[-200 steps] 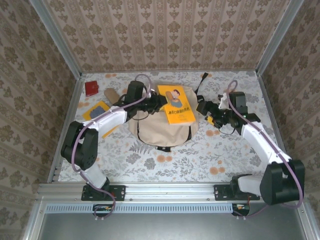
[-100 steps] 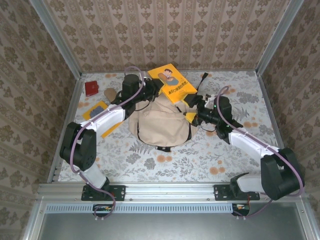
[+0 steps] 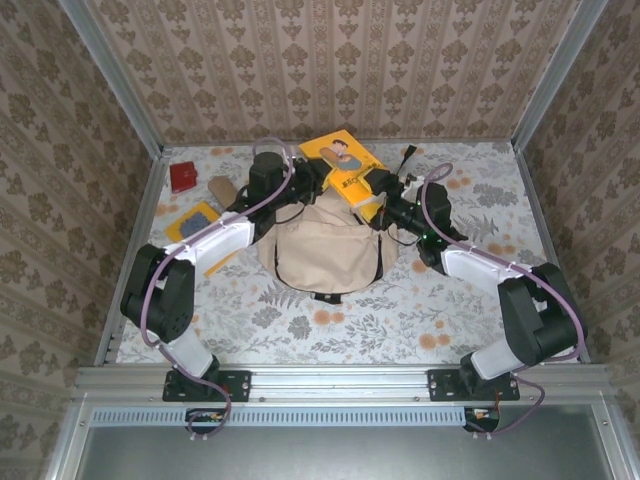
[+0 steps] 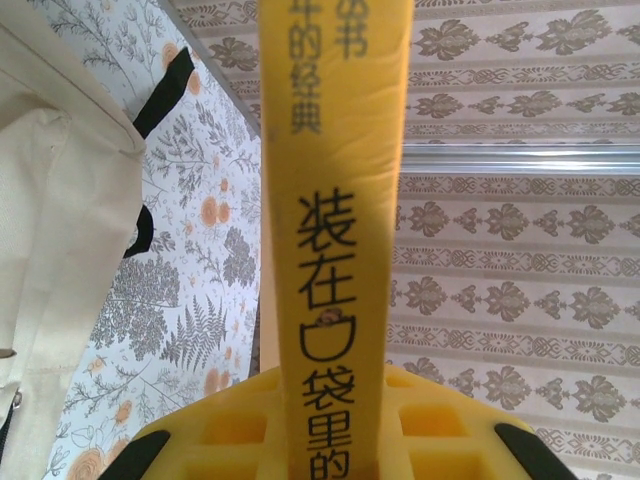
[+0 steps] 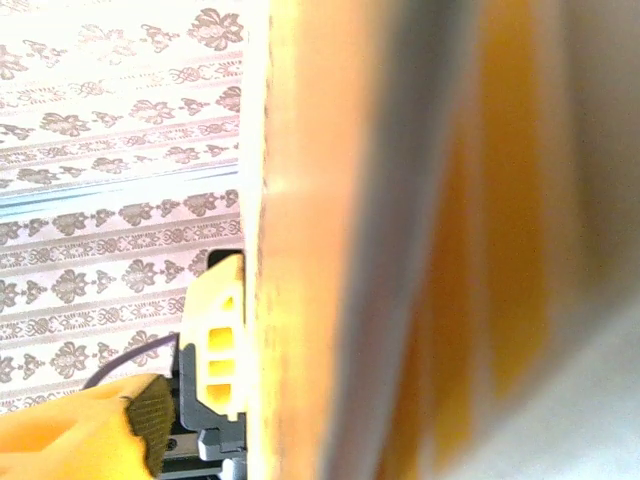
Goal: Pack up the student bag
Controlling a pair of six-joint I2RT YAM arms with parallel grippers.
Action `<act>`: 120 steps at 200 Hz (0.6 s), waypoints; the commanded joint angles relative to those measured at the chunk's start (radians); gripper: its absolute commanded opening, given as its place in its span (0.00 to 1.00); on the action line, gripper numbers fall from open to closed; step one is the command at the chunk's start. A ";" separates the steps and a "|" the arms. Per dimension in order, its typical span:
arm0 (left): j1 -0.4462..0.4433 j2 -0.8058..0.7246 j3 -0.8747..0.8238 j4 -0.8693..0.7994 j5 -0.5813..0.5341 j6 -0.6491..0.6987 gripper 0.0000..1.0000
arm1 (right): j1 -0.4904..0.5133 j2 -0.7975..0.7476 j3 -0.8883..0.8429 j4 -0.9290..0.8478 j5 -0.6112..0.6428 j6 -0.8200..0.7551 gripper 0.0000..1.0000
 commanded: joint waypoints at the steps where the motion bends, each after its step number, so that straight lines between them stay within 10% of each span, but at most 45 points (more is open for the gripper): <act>1: -0.002 -0.034 -0.005 0.107 0.007 -0.023 0.13 | 0.005 0.014 0.017 0.036 0.042 0.036 0.75; 67: 0.006 -0.053 -0.046 0.045 0.017 0.012 0.19 | 0.001 -0.018 -0.008 -0.079 0.101 -0.016 0.19; 120: 0.032 -0.119 -0.076 -0.391 0.010 0.279 0.72 | -0.006 -0.199 0.033 -0.510 0.219 -0.319 0.05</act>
